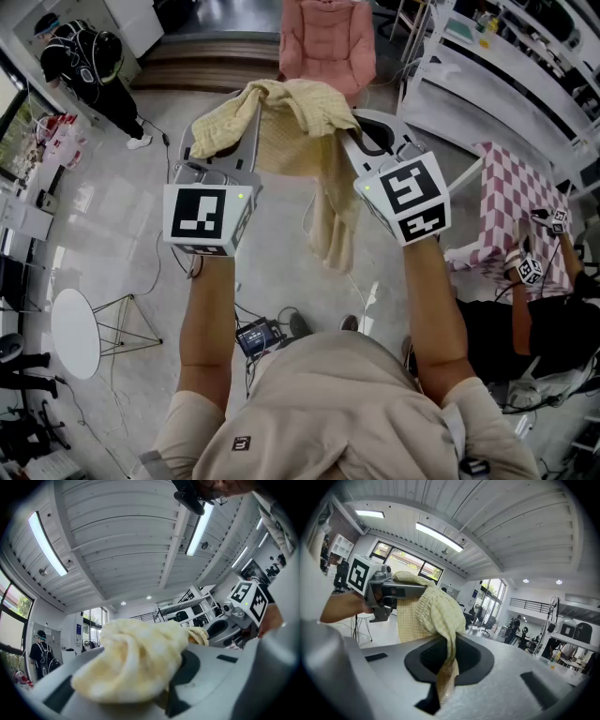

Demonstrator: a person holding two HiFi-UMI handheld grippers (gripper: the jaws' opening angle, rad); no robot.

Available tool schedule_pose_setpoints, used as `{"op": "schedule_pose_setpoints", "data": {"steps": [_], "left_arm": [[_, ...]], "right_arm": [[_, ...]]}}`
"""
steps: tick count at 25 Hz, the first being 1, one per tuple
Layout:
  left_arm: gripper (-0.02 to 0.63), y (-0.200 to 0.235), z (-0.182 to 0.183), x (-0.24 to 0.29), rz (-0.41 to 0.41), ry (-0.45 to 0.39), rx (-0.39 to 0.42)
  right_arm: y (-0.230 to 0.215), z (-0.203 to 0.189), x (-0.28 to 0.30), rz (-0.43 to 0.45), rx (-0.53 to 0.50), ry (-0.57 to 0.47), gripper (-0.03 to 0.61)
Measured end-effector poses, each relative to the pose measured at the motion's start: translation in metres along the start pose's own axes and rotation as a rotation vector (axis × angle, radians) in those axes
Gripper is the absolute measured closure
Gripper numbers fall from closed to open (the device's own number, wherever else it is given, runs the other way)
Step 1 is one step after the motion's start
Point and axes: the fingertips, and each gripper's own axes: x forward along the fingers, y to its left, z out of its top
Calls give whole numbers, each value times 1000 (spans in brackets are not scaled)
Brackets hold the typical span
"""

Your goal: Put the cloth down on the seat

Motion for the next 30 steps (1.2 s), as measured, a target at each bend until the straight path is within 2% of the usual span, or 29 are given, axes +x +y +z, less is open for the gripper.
{"op": "schedule_pose_setpoints", "data": {"steps": [10,17,23,30], "left_arm": [[572,30,-17,22,-29,-15,-10],[574,35,-42,61,-32,-1,-8],[574,38,-66,127,-16,18,18],[572,40,-99,230,30,45,46]], "right_arm": [[-7,0,40,-24,-1,18,558],[-33,-23,71,-9,8,23,558],[-84,-48,113,28,25,5,558],[-168,-80,165,73,41,-13,558]]}}
